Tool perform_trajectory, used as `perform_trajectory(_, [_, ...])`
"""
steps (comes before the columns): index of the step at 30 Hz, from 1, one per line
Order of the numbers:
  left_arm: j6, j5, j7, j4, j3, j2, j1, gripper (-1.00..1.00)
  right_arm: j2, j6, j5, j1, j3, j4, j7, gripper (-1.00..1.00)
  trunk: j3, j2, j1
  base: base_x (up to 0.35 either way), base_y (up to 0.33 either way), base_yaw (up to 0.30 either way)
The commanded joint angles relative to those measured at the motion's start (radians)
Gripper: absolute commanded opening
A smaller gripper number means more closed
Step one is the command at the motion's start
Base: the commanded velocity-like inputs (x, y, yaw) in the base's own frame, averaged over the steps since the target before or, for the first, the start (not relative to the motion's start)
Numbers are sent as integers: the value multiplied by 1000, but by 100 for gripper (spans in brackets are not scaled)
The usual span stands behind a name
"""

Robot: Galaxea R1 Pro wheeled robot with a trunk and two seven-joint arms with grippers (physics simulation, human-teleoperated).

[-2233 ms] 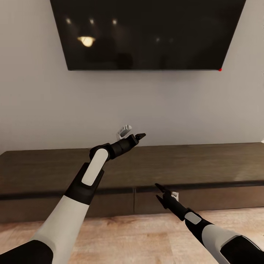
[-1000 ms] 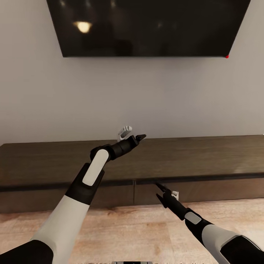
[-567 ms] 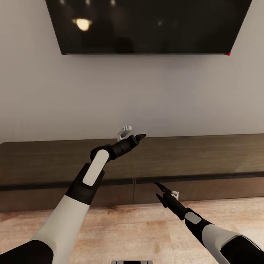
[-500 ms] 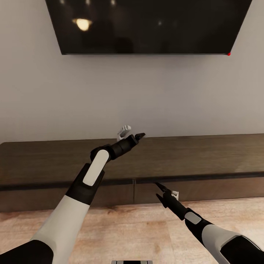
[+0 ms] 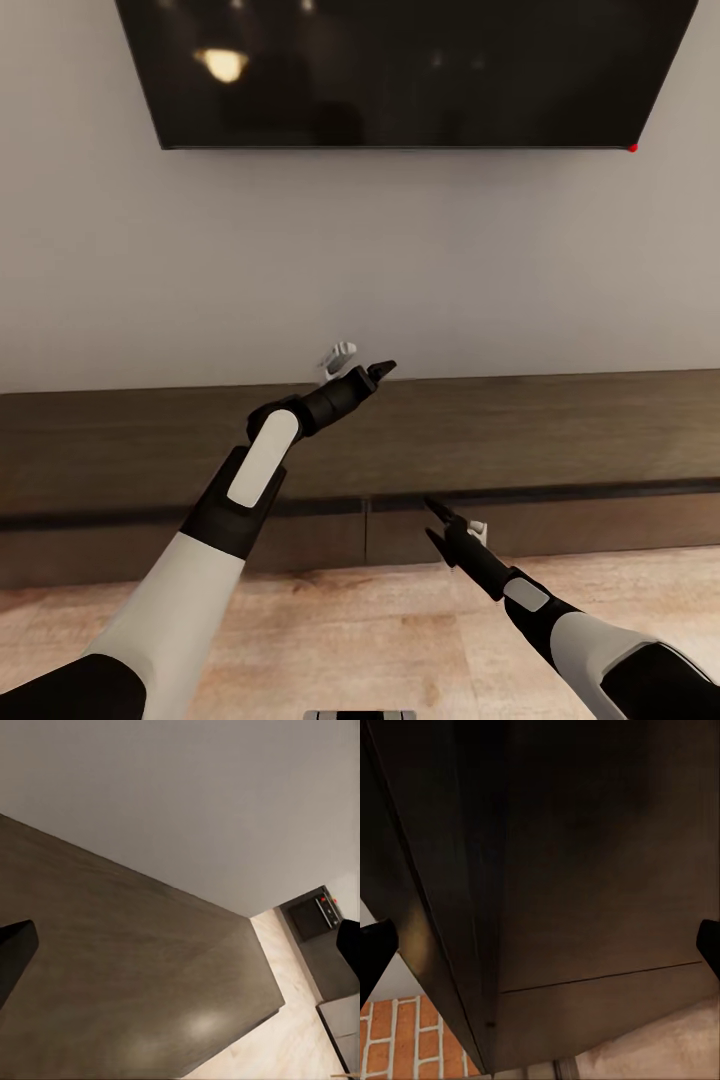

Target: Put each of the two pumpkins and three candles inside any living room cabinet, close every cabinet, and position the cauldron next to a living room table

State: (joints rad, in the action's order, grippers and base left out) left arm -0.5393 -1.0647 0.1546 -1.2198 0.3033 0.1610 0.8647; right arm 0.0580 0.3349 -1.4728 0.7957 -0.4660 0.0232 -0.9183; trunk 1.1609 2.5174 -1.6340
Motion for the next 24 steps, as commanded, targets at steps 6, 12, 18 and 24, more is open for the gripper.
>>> perform_trajectory(6, [-1, -11, 8, -1, 0, 0, 0, 100, 0, 9, -11, 0, -6, 0, -2, 100, 1, 0, 0, 97, 0, 0])
perform_trajectory(12, [-1, -11, 8, 0, 0, 0, 0, 100, 0, 9, -11, 0, -6, 0, -2, 100, 1, 0, 0, 8, 0, 0])
perform_trajectory(18, [-1, -11, 8, 1, 0, 0, 0, 100, 0, 9, -11, 0, -7, 0, -2, -100, 1, 0, 0, 0, 0, 0])
perform_trajectory(24, [1, -10, 7, 23, 14, 0, 0, 100, 0, 9, -11, 0, -7, 0, -2, -100, 1, 0, 0, 0, 0, 0])
